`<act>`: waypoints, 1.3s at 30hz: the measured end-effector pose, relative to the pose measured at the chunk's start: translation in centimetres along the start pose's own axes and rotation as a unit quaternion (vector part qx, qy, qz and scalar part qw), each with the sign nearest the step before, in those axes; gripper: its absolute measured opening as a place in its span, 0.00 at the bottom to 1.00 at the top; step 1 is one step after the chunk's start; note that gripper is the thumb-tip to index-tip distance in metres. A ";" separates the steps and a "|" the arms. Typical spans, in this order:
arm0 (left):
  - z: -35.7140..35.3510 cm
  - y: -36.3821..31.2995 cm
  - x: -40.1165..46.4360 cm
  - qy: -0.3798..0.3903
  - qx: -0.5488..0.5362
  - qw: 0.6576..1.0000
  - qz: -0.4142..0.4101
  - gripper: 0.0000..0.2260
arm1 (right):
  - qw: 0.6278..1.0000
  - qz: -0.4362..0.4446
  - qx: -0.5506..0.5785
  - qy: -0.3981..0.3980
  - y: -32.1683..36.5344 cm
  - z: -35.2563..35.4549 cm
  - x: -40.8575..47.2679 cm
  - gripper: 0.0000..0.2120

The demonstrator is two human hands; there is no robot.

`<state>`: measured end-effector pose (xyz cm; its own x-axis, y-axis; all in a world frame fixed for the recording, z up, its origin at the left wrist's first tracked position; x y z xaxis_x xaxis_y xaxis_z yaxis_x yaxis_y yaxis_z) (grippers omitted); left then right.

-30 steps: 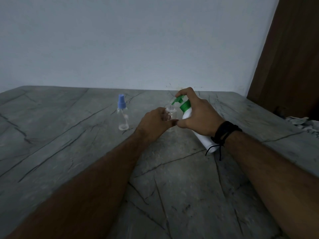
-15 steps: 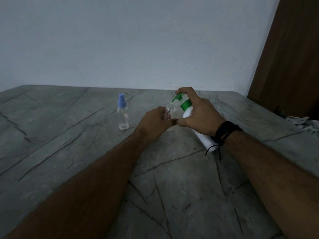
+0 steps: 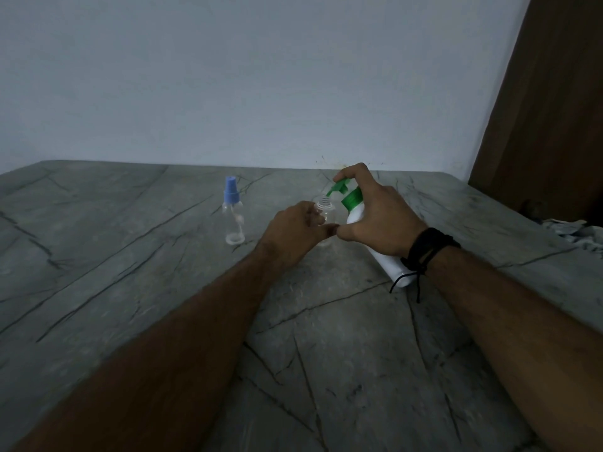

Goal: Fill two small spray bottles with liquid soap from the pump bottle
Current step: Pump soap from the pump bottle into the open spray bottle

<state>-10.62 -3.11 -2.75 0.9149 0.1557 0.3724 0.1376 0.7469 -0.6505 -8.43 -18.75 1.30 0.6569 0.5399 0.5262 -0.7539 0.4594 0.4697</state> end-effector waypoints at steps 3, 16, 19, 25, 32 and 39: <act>0.0 0.1 0.0 0.001 -0.009 1.000 0.001 0.21 | 1.000 -0.001 0.000 -0.001 -0.1 -0.1 0.0 0.35; 0.0 0.3 0.1 0.004 -0.030 1.000 0.004 0.24 | 1.000 0.001 0.001 -0.004 -0.1 0.0 -0.1 0.36; -0.1 0.3 0.2 0.004 -0.027 1.000 0.001 0.24 | 1.000 0.000 0.004 -0.004 0.0 0.2 -0.1 0.36; -0.1 0.3 0.2 0.003 -0.011 1.000 -0.001 0.23 | 1.000 0.000 -0.001 -0.006 0.1 0.2 -0.2 0.35; -0.1 0.4 0.2 0.002 -0.012 1.000 -0.006 0.23 | 1.000 0.005 0.002 -0.001 0.3 0.2 -0.1 0.34; -0.1 0.4 0.2 0.002 -0.013 1.000 -0.002 0.22 | 1.000 0.008 -0.005 -0.005 0.1 0.1 -0.1 0.36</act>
<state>-10.29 -2.85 -3.01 0.9161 0.1503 0.3717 0.1504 0.7306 -0.6661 -8.58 -18.88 1.39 0.6454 0.5397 0.5406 -0.7639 0.4580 0.4547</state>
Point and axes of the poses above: each hand's wrist, its own x-axis towards the middle knuckle, its own z-axis out of the back of the hand, y = z × x, the point moved 4 cm from there along x, towards the middle knuckle, and after that the axes turned 1 degree about -x, right-handed, at the moved point
